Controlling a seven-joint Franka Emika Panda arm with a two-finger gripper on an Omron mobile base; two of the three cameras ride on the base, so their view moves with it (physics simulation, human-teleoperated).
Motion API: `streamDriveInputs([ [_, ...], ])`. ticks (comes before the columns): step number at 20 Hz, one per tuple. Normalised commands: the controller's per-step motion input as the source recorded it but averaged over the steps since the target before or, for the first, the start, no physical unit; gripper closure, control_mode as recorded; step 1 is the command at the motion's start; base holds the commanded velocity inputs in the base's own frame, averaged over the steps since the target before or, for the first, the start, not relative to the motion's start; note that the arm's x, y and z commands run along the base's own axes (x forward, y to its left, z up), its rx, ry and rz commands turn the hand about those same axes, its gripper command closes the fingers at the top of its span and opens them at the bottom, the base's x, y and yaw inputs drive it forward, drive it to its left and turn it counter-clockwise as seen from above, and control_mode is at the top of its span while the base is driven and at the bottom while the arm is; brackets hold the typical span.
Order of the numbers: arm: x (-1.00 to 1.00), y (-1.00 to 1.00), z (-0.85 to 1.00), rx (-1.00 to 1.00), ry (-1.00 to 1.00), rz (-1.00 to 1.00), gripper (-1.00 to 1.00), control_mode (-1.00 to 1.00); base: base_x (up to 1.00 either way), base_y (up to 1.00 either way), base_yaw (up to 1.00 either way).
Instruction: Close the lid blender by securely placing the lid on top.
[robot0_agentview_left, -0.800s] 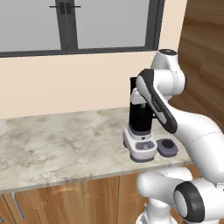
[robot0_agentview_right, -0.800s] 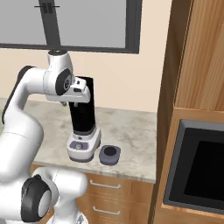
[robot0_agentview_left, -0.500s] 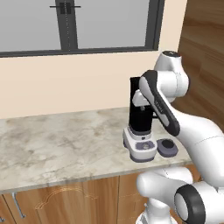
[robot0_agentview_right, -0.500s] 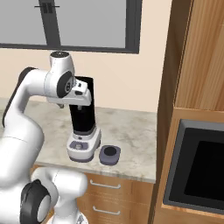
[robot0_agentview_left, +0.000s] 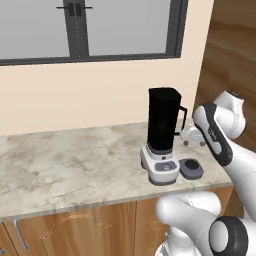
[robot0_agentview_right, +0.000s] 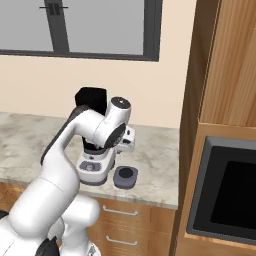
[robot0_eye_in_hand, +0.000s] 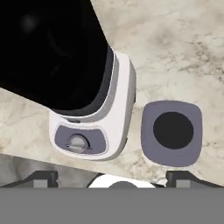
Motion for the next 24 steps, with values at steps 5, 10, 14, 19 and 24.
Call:
streamDriveInputs([
  [5, -0.06, -0.64, -0.41, -0.01, 0.0, 0.19, -1.0, -1.0, 0.0, 0.0, 0.0],
  [10, 0.21, -0.15, -0.61, -0.15, 0.07, 0.23, -1.0, -1.0, 0.0, 0.0, 0.0],
  [14, 0.13, 0.0, -0.46, -0.19, 0.17, 0.12, -1.0, -1.0, 0.0, 0.0, 0.0],
  [19, 0.14, -0.05, -0.35, -0.05, 0.05, 0.12, -1.0, -1.0, 0.0, 0.0, 0.0],
  [24, 0.12, -0.17, -0.17, 0.0, -0.04, 0.11, -1.0, -1.0, 0.0, 0.0, 0.0],
])
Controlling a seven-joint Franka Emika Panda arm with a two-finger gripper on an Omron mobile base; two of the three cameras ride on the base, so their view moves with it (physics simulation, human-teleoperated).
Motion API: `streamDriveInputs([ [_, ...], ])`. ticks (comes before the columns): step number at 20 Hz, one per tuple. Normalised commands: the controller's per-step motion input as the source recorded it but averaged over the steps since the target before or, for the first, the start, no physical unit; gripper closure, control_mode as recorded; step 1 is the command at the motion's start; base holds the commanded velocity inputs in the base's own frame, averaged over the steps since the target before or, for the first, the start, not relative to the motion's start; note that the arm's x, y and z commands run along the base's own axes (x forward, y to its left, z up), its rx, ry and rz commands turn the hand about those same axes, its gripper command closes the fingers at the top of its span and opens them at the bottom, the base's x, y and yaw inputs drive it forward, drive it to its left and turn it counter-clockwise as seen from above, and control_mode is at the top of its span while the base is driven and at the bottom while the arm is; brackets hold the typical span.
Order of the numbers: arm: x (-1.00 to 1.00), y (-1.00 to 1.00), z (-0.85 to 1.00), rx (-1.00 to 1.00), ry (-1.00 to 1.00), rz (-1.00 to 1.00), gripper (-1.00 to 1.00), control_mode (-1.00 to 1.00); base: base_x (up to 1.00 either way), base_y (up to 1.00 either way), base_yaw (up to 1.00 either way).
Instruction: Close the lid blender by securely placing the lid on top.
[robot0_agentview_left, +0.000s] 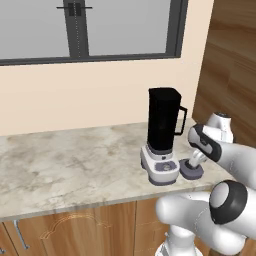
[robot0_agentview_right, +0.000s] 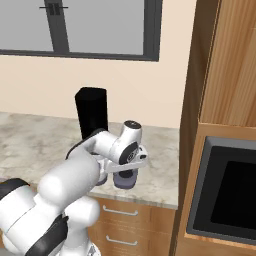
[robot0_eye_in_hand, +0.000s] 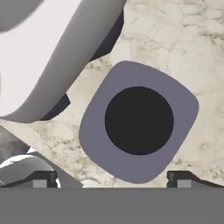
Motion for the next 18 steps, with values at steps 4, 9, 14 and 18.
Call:
streamDriveInputs([
  [4, 0.14, -0.1, -0.07, 0.0, -0.01, 0.04, -1.0, -1.0, 0.0, 0.0, 0.0],
  [9, 0.15, 0.02, -0.17, 0.0, 0.0, 0.0, -1.0, -1.0, 0.0, 0.0, 0.0],
  [14, 0.12, 0.0, -0.17, 0.0, 0.0, 0.0, -1.0, -1.0, 0.0, 0.0, 0.0],
  [18, 0.14, 0.0, -0.17, 0.0, 0.0, 0.0, -1.0, -1.0, 0.0, 0.0, 0.0],
])
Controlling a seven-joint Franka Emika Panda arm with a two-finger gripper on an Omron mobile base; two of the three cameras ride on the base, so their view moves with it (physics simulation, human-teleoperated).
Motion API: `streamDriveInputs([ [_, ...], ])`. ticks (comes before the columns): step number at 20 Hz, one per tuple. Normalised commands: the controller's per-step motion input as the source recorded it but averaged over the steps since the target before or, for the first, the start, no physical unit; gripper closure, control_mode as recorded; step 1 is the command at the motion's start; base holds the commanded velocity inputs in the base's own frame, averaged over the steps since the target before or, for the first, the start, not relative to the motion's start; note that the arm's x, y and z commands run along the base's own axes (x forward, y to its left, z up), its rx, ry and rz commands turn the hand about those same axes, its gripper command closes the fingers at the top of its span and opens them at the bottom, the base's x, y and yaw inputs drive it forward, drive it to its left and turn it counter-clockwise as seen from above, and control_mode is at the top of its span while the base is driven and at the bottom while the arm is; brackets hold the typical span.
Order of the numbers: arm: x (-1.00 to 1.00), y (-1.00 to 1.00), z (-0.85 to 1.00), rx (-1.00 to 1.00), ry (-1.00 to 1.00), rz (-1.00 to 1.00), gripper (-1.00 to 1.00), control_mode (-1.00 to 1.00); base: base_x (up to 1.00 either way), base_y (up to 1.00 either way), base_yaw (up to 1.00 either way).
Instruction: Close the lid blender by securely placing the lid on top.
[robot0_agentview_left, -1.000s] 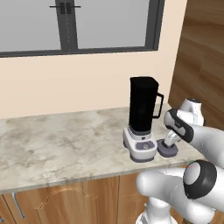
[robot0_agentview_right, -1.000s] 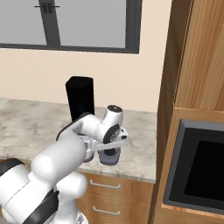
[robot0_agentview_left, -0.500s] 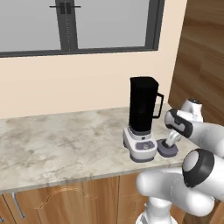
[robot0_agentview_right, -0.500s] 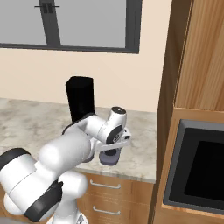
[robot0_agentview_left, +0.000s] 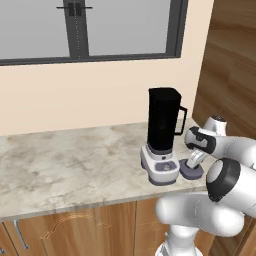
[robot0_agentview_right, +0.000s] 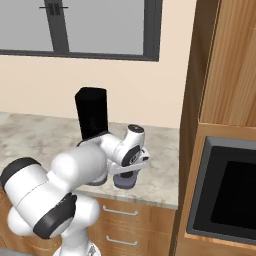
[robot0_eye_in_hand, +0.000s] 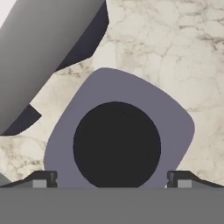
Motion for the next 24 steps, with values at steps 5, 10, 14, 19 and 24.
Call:
streamDriveInputs([
  [5, 0.09, 0.02, -0.14, 0.0, 0.0, 0.0, -1.0, -1.0, 0.0, 0.0, 0.0],
  [10, 0.06, 0.16, -0.11, 0.0, 0.0, 0.0, -1.0, -1.0, 0.0, 0.0, 0.0],
  [14, 0.01, 0.23, -0.2, 0.0, 0.0, 0.0, -1.0, -1.0, 0.0, 0.0, 0.0],
  [19, 0.02, 0.14, -0.45, -0.01, 0.0, 0.0, -1.0, -1.0, 0.0, 0.0, 0.0],
  [24, 0.0, 0.21, -0.89, -0.03, -0.03, 0.02, -1.0, -1.0, 0.0, 0.0, 0.0],
])
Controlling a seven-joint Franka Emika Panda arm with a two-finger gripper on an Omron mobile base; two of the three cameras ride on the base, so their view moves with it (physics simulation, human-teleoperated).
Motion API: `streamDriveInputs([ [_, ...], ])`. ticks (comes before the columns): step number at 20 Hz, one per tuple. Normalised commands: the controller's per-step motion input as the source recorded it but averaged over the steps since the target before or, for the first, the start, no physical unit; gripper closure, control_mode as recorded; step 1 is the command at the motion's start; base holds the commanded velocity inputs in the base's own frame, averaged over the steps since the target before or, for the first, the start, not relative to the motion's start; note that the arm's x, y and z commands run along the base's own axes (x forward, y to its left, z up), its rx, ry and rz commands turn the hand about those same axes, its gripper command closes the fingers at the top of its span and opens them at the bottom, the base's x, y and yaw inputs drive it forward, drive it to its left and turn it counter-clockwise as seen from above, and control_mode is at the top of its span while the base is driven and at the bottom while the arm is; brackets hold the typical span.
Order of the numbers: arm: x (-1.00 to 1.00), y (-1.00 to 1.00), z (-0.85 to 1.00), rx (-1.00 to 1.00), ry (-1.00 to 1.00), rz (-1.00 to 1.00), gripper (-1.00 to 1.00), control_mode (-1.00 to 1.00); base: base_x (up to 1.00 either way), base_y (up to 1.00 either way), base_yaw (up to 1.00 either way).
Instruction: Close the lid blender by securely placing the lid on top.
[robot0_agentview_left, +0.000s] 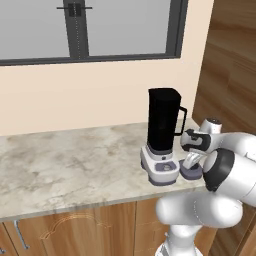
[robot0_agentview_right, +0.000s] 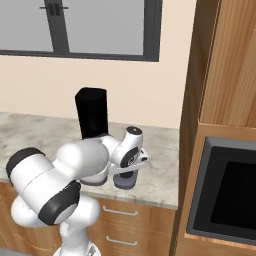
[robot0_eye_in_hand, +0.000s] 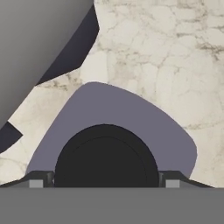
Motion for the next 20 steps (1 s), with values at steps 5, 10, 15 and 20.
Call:
streamDriveInputs([
  [5, 0.0, 0.28, -0.82, -0.03, -0.05, 0.01, 1.0, -1.0, 0.0, 0.0, 0.0],
  [10, -0.17, 0.06, 0.22, 0.0, -0.09, 0.0, 1.0, -1.0, 0.0, 0.0, 0.0],
  [15, -0.55, 0.0, 0.95, -0.02, -0.17, 0.0, 1.0, -1.0, 0.0, 0.0, 0.0],
  [20, -0.65, 0.11, 1.0, -0.02, -0.04, 0.0, 1.0, -1.0, 0.0, 0.0, 0.0],
])
